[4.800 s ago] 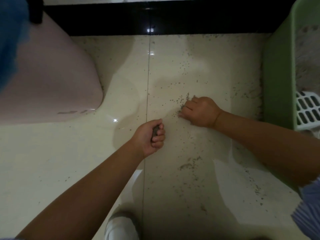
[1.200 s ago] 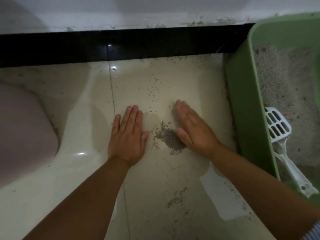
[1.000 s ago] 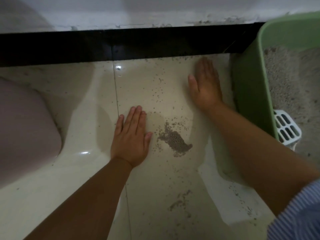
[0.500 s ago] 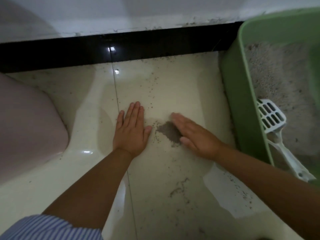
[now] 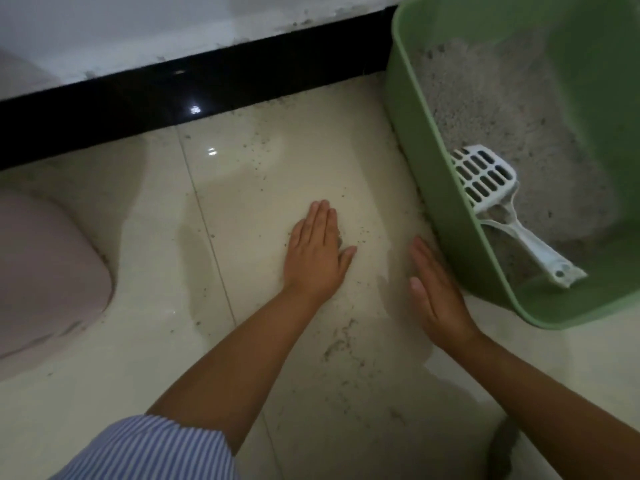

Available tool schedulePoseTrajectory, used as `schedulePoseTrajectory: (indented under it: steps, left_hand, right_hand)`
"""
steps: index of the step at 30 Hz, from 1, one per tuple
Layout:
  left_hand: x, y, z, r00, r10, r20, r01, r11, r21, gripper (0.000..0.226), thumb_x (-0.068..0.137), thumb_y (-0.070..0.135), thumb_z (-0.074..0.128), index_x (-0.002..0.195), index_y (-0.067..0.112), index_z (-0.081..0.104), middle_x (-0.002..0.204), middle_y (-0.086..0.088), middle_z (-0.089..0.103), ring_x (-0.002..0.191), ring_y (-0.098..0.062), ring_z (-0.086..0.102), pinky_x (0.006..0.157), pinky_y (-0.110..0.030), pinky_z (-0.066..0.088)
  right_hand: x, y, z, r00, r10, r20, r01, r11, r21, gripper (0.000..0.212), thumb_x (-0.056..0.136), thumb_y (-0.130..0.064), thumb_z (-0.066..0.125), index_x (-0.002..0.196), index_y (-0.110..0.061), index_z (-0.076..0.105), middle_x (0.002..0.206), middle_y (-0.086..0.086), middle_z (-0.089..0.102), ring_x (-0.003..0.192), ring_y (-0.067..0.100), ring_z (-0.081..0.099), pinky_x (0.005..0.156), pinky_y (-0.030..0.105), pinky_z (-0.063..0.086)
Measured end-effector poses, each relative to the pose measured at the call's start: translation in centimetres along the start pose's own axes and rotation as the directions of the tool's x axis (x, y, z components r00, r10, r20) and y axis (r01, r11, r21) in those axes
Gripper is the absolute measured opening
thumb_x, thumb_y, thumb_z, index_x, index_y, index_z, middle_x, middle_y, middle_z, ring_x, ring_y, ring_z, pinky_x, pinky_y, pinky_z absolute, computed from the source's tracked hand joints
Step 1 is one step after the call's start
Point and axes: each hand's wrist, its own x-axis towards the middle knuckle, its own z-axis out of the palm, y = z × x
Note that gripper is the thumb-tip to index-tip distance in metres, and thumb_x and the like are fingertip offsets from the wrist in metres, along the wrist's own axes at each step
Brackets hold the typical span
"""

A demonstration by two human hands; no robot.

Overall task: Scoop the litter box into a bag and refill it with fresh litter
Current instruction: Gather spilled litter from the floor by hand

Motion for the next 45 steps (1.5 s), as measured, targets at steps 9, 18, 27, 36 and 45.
schedulePoseTrajectory:
  steps: [9,18,27,36,45]
  left_hand:
    - [-0.1,-3.0,0.9,0.887,0.194,-0.418,-0.082,0.959,0.271,0.070,0.077,0.057,0.037,0.115,0.002,0.056,0.102,-0.022,0.064,0.098,-0.032,0.049,0.078,-0.037,0.051]
    - [1.9,-2.2,0.6,0.872,0.323,-0.367,-0.167,0.902,0.398,0.031,0.079,0.040,0.036,0.082,0.009,0.042,0.065,-0.007,0.059,0.052,-0.021,0.056,0.042,-0.017,0.037]
    - [1.9,-1.0,0.2,0.862,0.413,-0.293,-0.221,0.827,0.517,0.017,0.063,0.004,0.035,0.078,0.012,0.040,0.048,-0.001,0.057,0.031,-0.011,0.046,0.029,-0.012,0.029]
    - [0.2,-2.6,-2.5,0.959,0.237,-0.158,-0.213,0.965,0.154,0.015,0.087,-0.003,0.049,0.095,-0.003,0.062,0.078,-0.016,0.062,0.064,-0.025,0.063,0.053,-0.029,0.045]
    - [-7.0,-5.2,-3.9,0.859,-0.167,0.483,0.316,-0.570,-0.759,0.033,0.084,0.007,0.030,0.053,0.012,0.040,0.036,0.005,0.032,0.021,-0.002,0.025,0.025,-0.005,0.013]
  right_hand:
    - [2.3,1.8,2.9,0.999,-0.028,0.044,0.048,0.807,-0.589,0.061,0.084,-0.038,0.032,0.125,0.002,0.052,0.133,0.026,0.049,0.123,0.042,0.048,0.104,0.038,0.013]
    - [2.1,1.5,2.7,0.999,-0.003,0.054,0.036,0.778,-0.628,0.058,0.082,-0.036,0.034,0.122,0.000,0.056,0.130,0.024,0.054,0.119,0.040,0.052,0.102,0.038,0.018]
    - [1.7,0.5,2.3,0.996,0.041,0.074,-0.002,0.885,-0.466,0.078,0.079,-0.045,0.011,0.141,-0.003,0.032,0.153,0.018,0.020,0.143,0.032,0.014,0.112,0.034,-0.004]
    - [2.8,-1.4,0.9,1.000,-0.001,0.027,0.010,0.939,-0.345,0.050,0.079,-0.029,0.051,0.112,0.008,0.061,0.120,0.029,0.058,0.114,0.045,0.053,0.098,0.049,0.040]
    - [7.1,-7.8,4.9,0.991,-0.026,0.129,0.063,0.955,-0.289,0.073,0.077,-0.043,0.068,0.135,-0.009,0.040,0.135,0.011,0.035,0.124,0.027,0.029,0.103,0.028,0.028]
